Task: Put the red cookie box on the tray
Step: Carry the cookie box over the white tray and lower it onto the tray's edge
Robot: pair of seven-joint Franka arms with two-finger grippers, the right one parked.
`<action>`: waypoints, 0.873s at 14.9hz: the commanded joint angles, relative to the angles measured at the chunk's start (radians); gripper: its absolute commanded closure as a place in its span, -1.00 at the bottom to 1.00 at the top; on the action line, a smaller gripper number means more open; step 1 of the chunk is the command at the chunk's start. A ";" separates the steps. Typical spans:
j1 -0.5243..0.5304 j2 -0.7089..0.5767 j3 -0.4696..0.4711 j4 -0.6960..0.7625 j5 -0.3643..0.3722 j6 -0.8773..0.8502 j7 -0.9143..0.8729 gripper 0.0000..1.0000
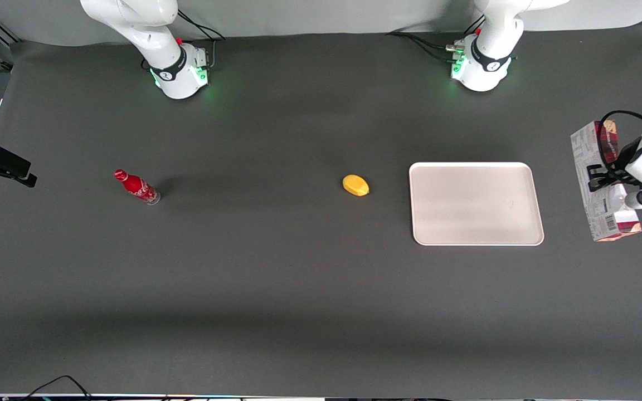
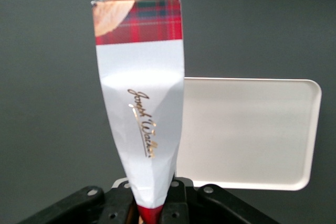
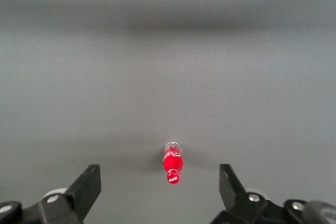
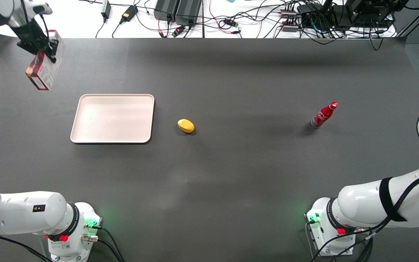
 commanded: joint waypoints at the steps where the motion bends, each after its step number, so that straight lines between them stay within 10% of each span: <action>1: 0.002 -0.067 0.007 -0.219 -0.016 0.188 0.027 1.00; 13: 0.008 0.100 0.009 -0.603 -0.024 0.845 0.028 1.00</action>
